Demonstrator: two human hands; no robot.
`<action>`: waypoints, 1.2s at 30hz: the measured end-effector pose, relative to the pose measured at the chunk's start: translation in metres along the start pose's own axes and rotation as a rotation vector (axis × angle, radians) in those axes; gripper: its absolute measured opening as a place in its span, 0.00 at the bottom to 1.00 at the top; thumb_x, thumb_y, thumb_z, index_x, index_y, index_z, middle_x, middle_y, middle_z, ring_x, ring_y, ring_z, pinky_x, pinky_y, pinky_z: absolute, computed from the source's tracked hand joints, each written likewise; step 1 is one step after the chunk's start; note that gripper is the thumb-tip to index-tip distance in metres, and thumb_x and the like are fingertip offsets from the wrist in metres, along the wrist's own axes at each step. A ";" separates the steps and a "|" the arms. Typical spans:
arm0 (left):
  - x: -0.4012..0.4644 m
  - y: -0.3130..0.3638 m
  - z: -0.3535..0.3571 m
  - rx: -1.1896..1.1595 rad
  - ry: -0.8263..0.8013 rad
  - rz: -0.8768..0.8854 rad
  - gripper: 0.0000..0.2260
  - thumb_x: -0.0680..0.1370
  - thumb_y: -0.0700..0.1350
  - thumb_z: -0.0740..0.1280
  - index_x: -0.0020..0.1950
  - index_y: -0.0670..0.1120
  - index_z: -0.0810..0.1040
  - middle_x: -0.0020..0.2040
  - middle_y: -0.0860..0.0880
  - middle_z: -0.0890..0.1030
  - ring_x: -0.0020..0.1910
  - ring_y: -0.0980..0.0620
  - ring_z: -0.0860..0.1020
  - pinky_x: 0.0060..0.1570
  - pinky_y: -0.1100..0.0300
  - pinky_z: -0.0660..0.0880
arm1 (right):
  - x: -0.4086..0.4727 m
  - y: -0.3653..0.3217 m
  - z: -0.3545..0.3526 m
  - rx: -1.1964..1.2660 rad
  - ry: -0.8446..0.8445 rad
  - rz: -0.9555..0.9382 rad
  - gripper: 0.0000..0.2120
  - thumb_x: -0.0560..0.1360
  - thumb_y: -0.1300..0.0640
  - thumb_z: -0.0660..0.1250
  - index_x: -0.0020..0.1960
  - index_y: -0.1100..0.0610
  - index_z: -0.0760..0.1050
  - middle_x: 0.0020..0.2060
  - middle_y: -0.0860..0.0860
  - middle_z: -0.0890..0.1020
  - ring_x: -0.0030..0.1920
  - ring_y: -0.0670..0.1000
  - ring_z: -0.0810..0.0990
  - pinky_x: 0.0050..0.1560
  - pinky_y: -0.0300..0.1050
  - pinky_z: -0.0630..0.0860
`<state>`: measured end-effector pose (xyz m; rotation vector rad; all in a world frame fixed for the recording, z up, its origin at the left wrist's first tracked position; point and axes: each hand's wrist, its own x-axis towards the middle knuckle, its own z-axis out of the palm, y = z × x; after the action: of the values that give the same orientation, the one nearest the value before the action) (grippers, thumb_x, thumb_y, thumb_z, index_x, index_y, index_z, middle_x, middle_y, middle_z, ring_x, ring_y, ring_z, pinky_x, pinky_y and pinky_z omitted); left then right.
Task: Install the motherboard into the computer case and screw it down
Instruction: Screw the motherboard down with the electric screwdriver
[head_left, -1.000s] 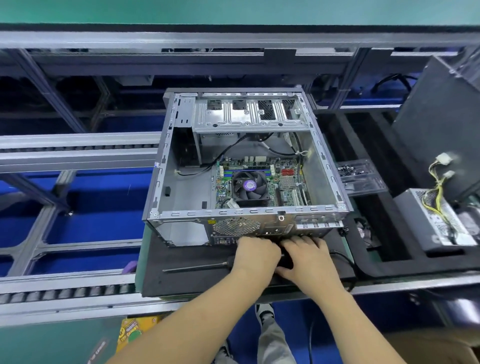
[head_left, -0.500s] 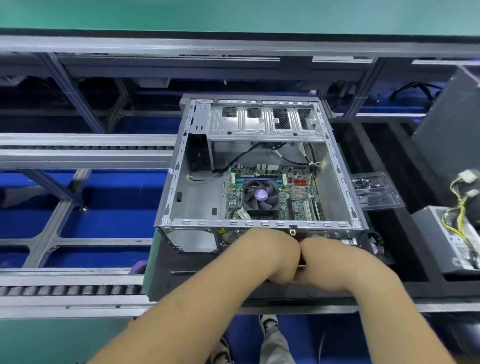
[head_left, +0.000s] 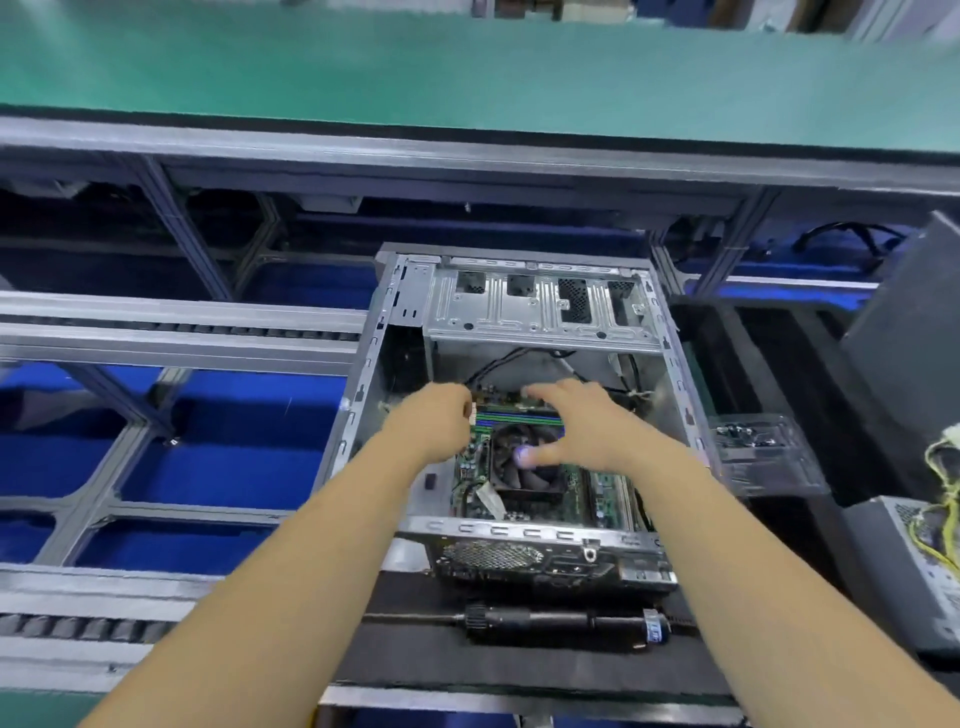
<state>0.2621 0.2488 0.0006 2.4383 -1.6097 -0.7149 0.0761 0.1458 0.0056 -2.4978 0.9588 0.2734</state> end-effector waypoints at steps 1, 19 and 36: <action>0.002 -0.007 0.007 -0.055 -0.037 -0.027 0.07 0.77 0.38 0.60 0.47 0.42 0.78 0.46 0.43 0.81 0.46 0.42 0.79 0.43 0.53 0.76 | 0.008 -0.003 0.006 -0.019 -0.074 -0.021 0.50 0.70 0.33 0.75 0.82 0.47 0.55 0.80 0.53 0.60 0.79 0.59 0.56 0.75 0.65 0.62; 0.014 -0.020 0.007 -0.796 -0.028 -0.283 0.08 0.77 0.37 0.60 0.53 0.47 0.72 0.38 0.43 0.79 0.28 0.49 0.79 0.22 0.63 0.68 | 0.031 -0.002 0.030 0.148 -0.083 -0.116 0.41 0.72 0.30 0.70 0.79 0.44 0.62 0.71 0.48 0.69 0.73 0.53 0.61 0.71 0.56 0.63; 0.024 -0.012 0.002 -1.482 -0.064 -0.270 0.13 0.78 0.26 0.59 0.56 0.38 0.76 0.47 0.36 0.79 0.37 0.47 0.78 0.44 0.54 0.78 | 0.053 -0.057 0.041 0.240 0.200 -0.025 0.09 0.75 0.43 0.73 0.44 0.48 0.86 0.41 0.46 0.85 0.50 0.51 0.80 0.56 0.51 0.66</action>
<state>0.2790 0.2332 -0.0134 1.4288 -0.3142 -1.3351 0.1523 0.1716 -0.0286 -2.3438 0.9741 -0.0974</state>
